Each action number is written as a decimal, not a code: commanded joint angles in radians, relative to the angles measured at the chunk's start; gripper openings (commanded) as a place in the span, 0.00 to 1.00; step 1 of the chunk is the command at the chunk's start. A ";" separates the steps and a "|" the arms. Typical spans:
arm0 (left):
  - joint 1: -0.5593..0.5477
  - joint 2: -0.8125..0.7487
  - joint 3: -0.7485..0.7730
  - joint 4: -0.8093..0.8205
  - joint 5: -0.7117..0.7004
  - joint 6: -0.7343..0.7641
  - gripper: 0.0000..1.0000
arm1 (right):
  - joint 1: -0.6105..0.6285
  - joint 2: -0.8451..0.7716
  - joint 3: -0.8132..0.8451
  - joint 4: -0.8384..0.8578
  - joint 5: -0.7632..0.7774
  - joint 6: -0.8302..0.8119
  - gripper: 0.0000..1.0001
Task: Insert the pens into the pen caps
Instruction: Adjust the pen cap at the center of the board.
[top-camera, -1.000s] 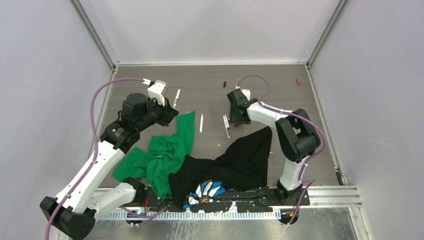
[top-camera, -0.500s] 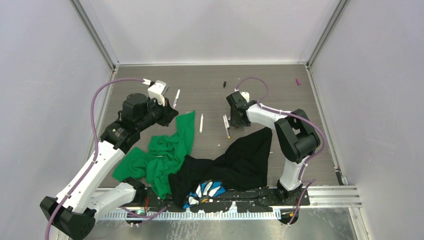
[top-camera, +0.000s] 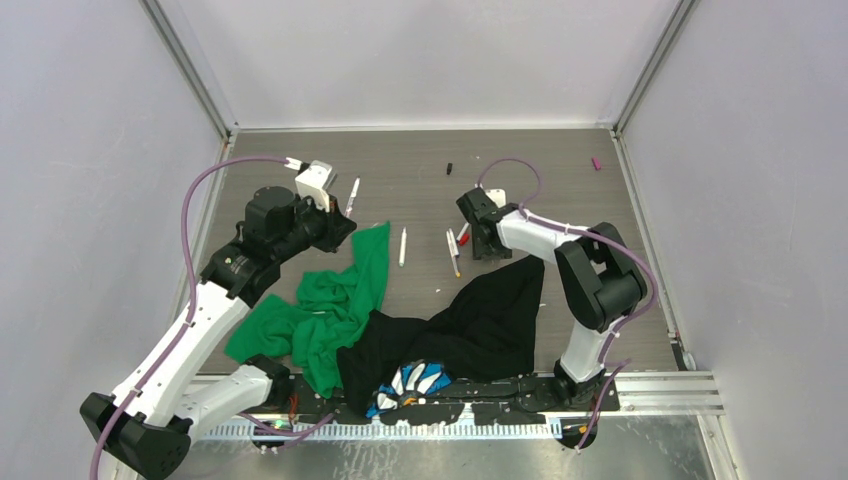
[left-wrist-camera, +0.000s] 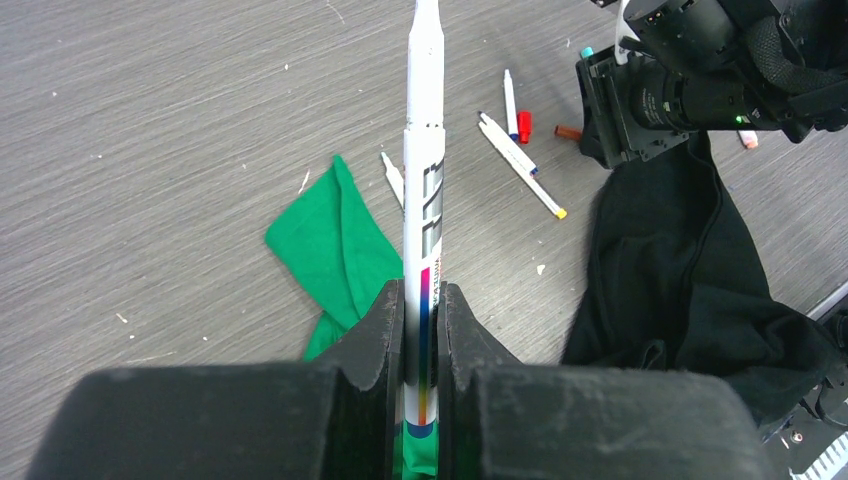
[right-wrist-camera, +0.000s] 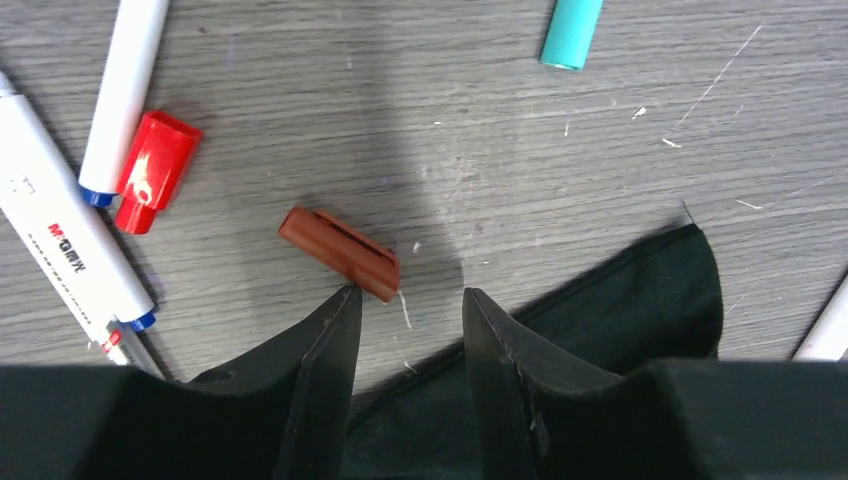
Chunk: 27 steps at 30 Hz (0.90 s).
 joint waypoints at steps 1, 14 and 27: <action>-0.003 -0.021 0.004 0.038 -0.009 0.021 0.00 | -0.030 -0.036 -0.004 -0.004 0.039 -0.023 0.48; -0.003 -0.019 0.002 0.037 -0.014 0.025 0.00 | -0.093 0.030 0.044 0.054 -0.003 -0.057 0.48; -0.003 -0.021 0.001 0.038 -0.017 0.027 0.00 | -0.114 0.091 0.191 0.059 -0.045 -0.083 0.47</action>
